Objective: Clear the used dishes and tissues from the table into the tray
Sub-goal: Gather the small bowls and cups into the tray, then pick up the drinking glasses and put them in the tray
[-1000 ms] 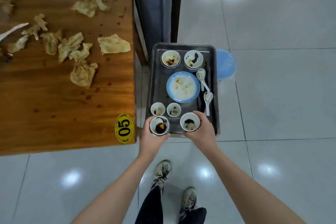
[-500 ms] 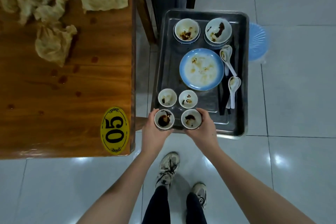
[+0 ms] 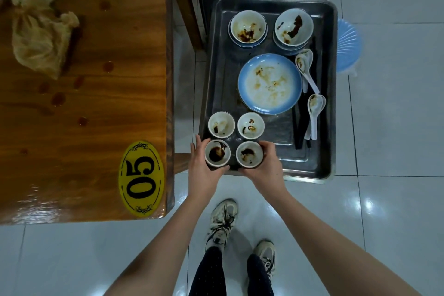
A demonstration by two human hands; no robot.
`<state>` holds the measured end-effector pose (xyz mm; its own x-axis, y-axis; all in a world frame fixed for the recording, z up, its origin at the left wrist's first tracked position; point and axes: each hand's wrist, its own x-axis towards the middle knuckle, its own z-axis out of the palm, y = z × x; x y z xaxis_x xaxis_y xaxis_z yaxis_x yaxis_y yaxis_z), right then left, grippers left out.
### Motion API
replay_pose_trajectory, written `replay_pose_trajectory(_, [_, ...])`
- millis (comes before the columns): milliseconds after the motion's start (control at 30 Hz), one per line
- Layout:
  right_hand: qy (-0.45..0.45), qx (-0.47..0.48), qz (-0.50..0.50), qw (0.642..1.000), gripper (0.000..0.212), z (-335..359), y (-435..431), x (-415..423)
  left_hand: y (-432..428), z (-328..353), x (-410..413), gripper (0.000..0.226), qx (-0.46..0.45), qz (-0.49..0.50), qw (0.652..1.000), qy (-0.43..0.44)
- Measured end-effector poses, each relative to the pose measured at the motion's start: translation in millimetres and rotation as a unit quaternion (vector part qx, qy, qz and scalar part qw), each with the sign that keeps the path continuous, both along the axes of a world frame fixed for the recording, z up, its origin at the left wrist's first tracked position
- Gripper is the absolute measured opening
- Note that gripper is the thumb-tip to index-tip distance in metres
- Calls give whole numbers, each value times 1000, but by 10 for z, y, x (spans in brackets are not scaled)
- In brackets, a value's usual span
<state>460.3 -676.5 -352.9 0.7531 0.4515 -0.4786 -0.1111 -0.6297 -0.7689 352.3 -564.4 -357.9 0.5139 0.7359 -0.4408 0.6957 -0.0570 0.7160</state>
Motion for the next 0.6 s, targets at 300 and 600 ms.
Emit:
replay_pose_trajectory(300, [60, 15, 15, 998, 83, 126, -111, 3, 12, 55, -55, 101, -9, -18, 999, 25])
replay_pose_trajectory(600, [5, -37, 30, 999, 69, 790, -345, 150, -261, 689, -138, 84, -31, -19, 999, -6])
